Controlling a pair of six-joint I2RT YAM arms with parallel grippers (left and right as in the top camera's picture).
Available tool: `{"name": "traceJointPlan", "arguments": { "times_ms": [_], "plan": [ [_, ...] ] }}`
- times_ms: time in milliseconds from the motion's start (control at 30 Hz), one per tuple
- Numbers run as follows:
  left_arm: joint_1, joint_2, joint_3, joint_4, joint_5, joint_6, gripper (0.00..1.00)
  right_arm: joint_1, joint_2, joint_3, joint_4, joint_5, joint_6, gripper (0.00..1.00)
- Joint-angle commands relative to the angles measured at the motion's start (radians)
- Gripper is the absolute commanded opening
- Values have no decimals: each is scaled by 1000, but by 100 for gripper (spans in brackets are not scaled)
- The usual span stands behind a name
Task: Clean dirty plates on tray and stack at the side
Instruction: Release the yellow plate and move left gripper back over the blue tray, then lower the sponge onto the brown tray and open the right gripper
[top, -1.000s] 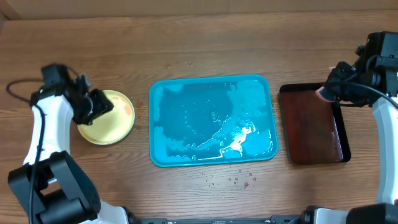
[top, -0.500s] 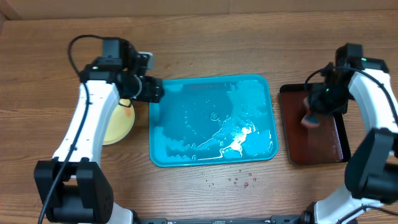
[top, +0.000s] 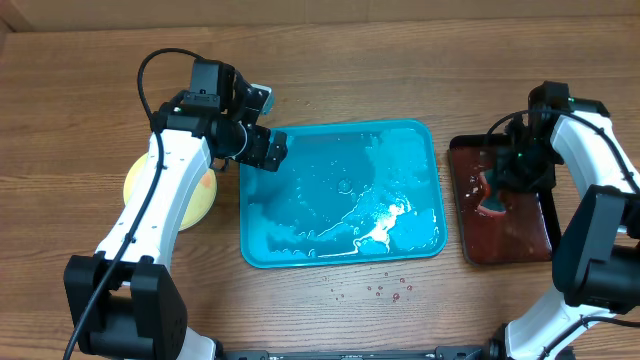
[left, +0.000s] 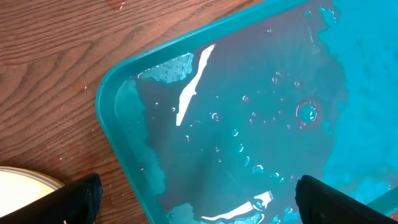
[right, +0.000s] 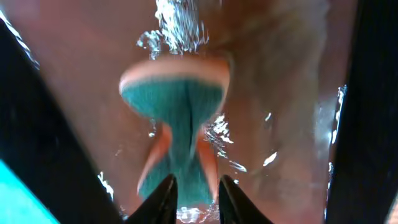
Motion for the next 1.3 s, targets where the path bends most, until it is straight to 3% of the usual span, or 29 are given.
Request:
{"name": "traceJointPlan", "arguments": {
  "times_ms": [0, 100, 333, 400, 433, 567, 800, 1100, 1267],
  "plan": [
    [-3, -24, 18, 1, -7, 18, 100, -6, -51, 107, -59, -31, 10, 27],
    [-3, -24, 18, 1, -7, 18, 100, -5, -116, 198, -116, -89, 10, 34],
    [-3, -24, 18, 1, -7, 18, 100, 34, -369, 329, -153, -151, 54, 71],
    [-3, -24, 18, 1, -7, 18, 100, 48, -459, 335, -152, -152, 83, 84],
    [-3, -24, 18, 1, -7, 18, 100, 54, -503, 335, -153, -152, 97, 100],
    [-2, -24, 18, 1, -7, 18, 100, 67, -705, 335, -188, -155, 215, 100],
    [-3, -24, 18, 1, -7, 18, 100, 67, -892, 335, -194, -154, 212, 100],
    [-3, -24, 18, 0, -7, 18, 100, 67, -946, 331, -249, -151, 209, 100],
    [-3, -24, 18, 1, -7, 18, 100, 67, -975, 243, -108, -126, 209, 100]
  ]
}}
